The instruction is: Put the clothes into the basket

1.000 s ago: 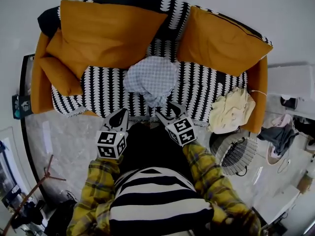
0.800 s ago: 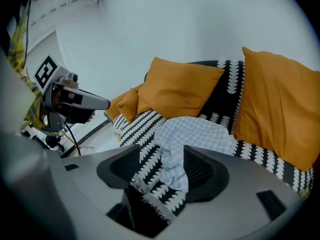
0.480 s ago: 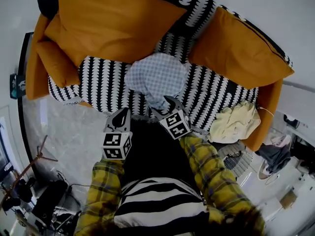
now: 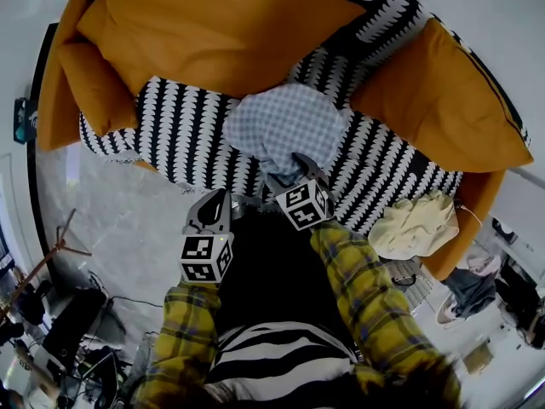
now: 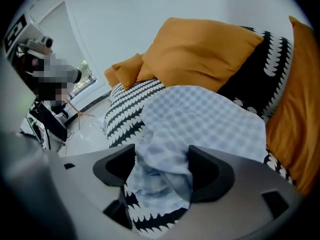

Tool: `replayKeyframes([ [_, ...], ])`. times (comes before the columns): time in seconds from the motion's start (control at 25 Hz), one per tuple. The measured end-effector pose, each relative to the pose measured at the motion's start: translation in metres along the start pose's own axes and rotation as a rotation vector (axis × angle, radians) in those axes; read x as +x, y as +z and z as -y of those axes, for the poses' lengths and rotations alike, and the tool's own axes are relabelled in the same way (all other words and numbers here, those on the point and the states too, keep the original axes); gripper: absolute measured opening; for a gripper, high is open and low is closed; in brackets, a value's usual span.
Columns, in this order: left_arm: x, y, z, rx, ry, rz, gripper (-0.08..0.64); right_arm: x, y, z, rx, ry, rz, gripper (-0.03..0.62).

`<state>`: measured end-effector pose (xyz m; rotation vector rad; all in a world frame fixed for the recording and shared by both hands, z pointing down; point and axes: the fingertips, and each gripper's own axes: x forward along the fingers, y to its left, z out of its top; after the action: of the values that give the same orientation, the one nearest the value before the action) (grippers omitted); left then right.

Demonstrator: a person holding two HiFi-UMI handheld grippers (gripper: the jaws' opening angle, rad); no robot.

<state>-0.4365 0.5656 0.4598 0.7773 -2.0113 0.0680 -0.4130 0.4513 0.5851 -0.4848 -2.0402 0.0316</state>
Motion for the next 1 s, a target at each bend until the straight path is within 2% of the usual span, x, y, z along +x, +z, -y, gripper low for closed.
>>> replayKeyframes([
  [0.24, 0.018, -0.010, -0.009, -0.014, 0.006, -0.009, 0.026, 0.033, -0.020, 0.011, -0.050, -0.050, -0.071, 0.330],
  [0.44, 0.010, -0.011, -0.014, -0.023, 0.008, -0.013, 0.026, 0.046, -0.031, 0.022, -0.080, -0.112, -0.135, 0.329],
  [0.48, 0.008, -0.010, -0.015, -0.024, 0.009, -0.013, 0.026, 0.046, -0.030, 0.024, -0.070, -0.119, -0.149, 0.324],
  [0.64, 0.007, -0.013, -0.025, -0.028, 0.008, -0.019, 0.026, 0.045, -0.024, 0.034, 0.055, -0.128, -0.155, 0.204],
  [0.72, 0.008, -0.014, -0.026, -0.028, 0.000, -0.023, 0.026, 0.042, -0.023, 0.037, 0.090, -0.129, -0.146, 0.168],
  [1.0, 0.000, 0.004, -0.022, 0.017, -0.047, -0.004, 0.026, 0.007, 0.000, 0.031, 0.147, -0.165, -0.017, 0.144],
])
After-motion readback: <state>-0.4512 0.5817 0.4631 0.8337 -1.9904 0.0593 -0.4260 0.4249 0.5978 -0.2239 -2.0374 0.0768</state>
